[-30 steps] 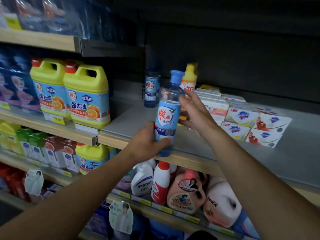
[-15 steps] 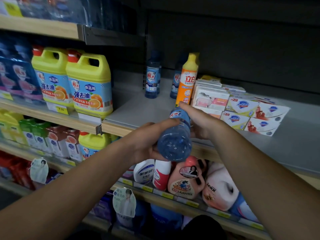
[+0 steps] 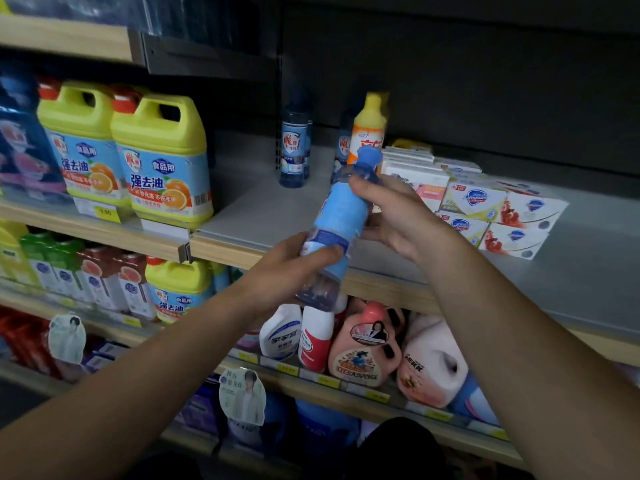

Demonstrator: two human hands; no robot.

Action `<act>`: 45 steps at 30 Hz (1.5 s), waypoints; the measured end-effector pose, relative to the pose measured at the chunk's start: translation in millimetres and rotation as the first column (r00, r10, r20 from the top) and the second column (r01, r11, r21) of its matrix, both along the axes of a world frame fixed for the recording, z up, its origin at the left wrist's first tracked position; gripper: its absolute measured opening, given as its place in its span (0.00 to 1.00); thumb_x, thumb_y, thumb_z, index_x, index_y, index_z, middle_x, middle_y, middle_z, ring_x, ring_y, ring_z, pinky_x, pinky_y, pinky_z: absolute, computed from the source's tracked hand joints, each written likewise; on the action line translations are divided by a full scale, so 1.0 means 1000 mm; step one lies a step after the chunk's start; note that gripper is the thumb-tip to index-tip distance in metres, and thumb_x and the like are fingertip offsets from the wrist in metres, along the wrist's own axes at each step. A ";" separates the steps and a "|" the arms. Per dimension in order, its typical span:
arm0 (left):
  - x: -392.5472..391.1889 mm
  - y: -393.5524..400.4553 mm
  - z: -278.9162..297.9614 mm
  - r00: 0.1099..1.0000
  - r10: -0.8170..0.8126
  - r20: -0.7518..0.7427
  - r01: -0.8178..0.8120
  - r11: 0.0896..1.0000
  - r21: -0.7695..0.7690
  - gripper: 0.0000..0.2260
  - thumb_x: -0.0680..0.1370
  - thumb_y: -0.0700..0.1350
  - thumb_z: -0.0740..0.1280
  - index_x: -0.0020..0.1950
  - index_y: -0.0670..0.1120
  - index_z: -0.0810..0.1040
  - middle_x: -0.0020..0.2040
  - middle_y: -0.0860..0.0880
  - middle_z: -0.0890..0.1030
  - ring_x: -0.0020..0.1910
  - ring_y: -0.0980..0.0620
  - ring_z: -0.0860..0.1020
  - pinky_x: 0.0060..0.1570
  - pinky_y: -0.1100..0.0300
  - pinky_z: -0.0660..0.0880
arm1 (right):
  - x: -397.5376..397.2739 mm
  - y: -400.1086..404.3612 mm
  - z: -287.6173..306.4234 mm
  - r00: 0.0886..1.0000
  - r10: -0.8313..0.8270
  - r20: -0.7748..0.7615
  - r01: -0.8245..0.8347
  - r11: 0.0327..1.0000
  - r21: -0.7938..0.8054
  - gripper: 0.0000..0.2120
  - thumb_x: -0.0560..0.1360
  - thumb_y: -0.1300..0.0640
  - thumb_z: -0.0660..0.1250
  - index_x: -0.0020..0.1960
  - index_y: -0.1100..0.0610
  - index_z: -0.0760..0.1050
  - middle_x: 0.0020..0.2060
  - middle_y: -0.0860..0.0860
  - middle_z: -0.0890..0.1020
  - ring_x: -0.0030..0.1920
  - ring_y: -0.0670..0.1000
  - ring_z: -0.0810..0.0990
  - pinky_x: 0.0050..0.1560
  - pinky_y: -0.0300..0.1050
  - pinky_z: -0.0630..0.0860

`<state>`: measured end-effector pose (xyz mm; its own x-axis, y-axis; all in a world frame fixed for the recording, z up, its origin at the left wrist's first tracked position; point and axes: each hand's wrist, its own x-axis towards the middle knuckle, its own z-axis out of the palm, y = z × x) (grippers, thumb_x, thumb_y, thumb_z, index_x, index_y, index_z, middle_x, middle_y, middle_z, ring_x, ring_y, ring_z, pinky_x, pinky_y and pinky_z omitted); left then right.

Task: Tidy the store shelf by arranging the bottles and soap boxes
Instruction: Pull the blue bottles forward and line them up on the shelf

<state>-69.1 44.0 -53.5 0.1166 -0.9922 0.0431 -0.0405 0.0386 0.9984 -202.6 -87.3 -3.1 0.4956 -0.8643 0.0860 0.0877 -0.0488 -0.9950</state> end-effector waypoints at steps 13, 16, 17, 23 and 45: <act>0.007 0.007 0.000 0.615 -0.287 -0.735 0.377 0.925 -0.046 0.28 0.69 0.57 0.69 0.60 0.37 0.78 0.48 0.41 0.81 0.39 0.45 0.81 0.38 0.54 0.80 | 0.002 0.008 0.017 0.965 0.130 0.227 -0.194 0.938 0.287 0.24 0.78 0.40 0.62 0.64 0.56 0.75 0.53 0.56 0.80 0.43 0.56 0.85 0.41 0.48 0.80; 0.002 0.008 -0.005 0.469 -0.363 -0.805 0.449 0.883 -0.136 0.34 0.69 0.58 0.67 0.67 0.37 0.72 0.50 0.39 0.81 0.38 0.45 0.80 0.37 0.55 0.80 | 0.007 0.013 0.007 0.949 0.169 0.267 -0.248 0.923 0.293 0.26 0.78 0.42 0.61 0.69 0.57 0.71 0.54 0.59 0.73 0.50 0.58 0.77 0.47 0.48 0.75; 0.001 0.009 -0.006 0.477 -0.369 -0.797 0.448 0.883 -0.141 0.33 0.69 0.58 0.67 0.66 0.37 0.74 0.52 0.38 0.81 0.41 0.44 0.80 0.39 0.54 0.80 | 0.010 0.013 0.006 0.949 0.162 0.272 -0.240 0.929 0.283 0.25 0.78 0.43 0.62 0.69 0.57 0.71 0.54 0.59 0.74 0.52 0.58 0.76 0.47 0.50 0.75; -0.006 -0.001 -0.006 0.961 0.019 -0.276 -0.018 1.000 0.008 0.26 0.71 0.62 0.68 0.61 0.45 0.78 0.51 0.42 0.84 0.44 0.44 0.84 0.44 0.48 0.82 | 0.014 0.012 0.019 0.993 -0.076 -0.095 0.072 0.996 -0.042 0.18 0.74 0.43 0.70 0.57 0.54 0.76 0.46 0.53 0.85 0.42 0.53 0.86 0.37 0.49 0.81; 0.011 -0.016 0.007 0.960 0.173 0.221 -0.132 0.973 -0.189 0.21 0.72 0.57 0.72 0.60 0.48 0.75 0.50 0.50 0.84 0.47 0.54 0.83 0.49 0.54 0.81 | 0.024 0.006 0.020 0.996 -0.090 0.012 0.089 0.928 -0.362 0.06 0.78 0.53 0.66 0.55 0.49 0.76 0.51 0.49 0.83 0.52 0.51 0.84 0.52 0.55 0.82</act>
